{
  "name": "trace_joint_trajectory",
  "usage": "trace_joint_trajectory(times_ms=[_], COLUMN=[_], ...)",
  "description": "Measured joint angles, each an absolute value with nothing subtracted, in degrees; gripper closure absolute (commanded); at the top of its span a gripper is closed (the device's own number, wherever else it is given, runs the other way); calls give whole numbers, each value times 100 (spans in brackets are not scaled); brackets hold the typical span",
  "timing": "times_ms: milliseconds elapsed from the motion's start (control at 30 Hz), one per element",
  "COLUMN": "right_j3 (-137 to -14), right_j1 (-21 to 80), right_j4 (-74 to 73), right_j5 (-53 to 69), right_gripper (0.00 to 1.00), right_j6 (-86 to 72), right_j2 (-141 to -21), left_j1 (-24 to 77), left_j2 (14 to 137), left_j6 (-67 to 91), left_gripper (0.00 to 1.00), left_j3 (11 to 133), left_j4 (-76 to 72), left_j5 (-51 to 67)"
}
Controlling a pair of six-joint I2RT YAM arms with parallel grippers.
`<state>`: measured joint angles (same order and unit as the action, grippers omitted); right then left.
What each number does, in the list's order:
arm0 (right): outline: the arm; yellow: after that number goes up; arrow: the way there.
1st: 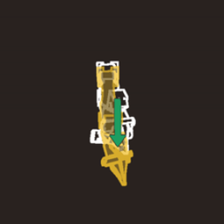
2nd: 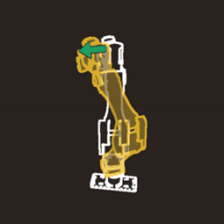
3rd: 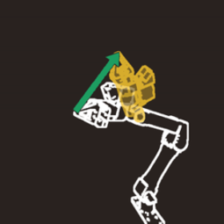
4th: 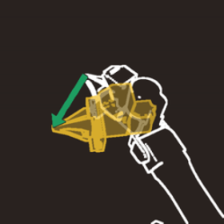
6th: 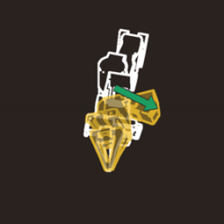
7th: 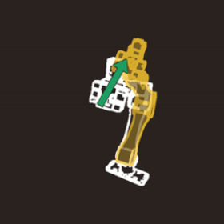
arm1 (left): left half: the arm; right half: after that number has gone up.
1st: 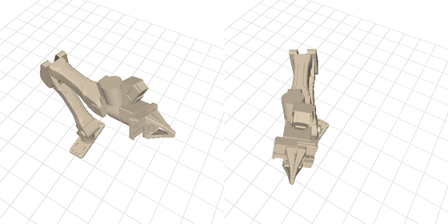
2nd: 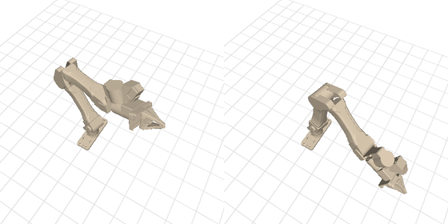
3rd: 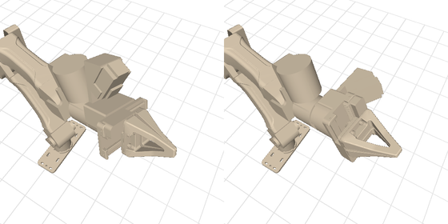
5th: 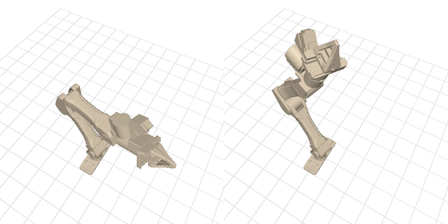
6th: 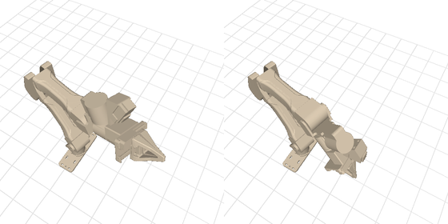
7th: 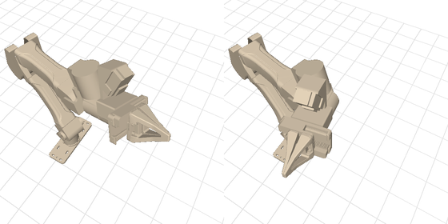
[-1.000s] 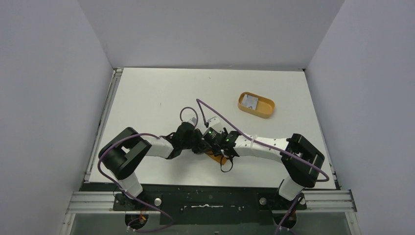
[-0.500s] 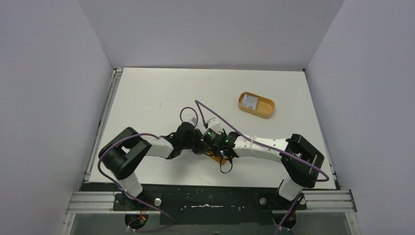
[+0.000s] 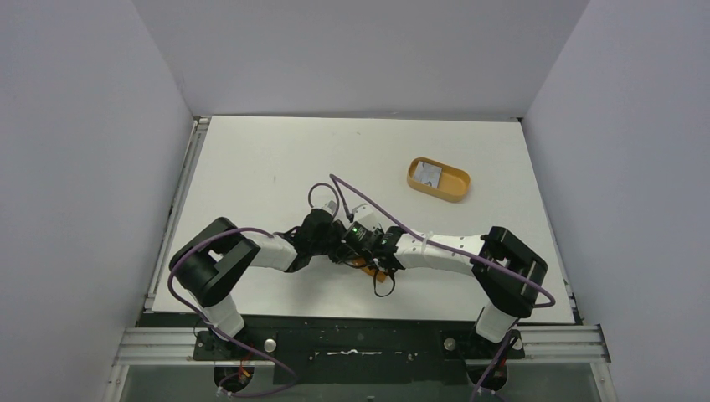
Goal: Put the credit cards into the card holder
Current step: Open the card holder at the center of the board.
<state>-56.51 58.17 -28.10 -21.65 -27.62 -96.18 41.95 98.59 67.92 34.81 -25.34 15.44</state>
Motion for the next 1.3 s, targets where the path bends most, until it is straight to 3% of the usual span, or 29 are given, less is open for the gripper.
trace_joint_trajectory(times_ms=[333, 1300], right_j3=[-5651, -5527], right_j1=[5767, 5400], right_j4=[-2842, -3004], right_j5=[-2198, -2536], right_gripper=[100, 100], right_j6=[-2768, -3133], right_j2=[-9614, -9264], left_j1=[4198, 4228], left_j2=[9913, 10079], left_j6=[6794, 6783], left_gripper=[100, 100], left_j3=[3483, 3594], left_j4=[-2644, -2749], left_j5=[1564, 1636])
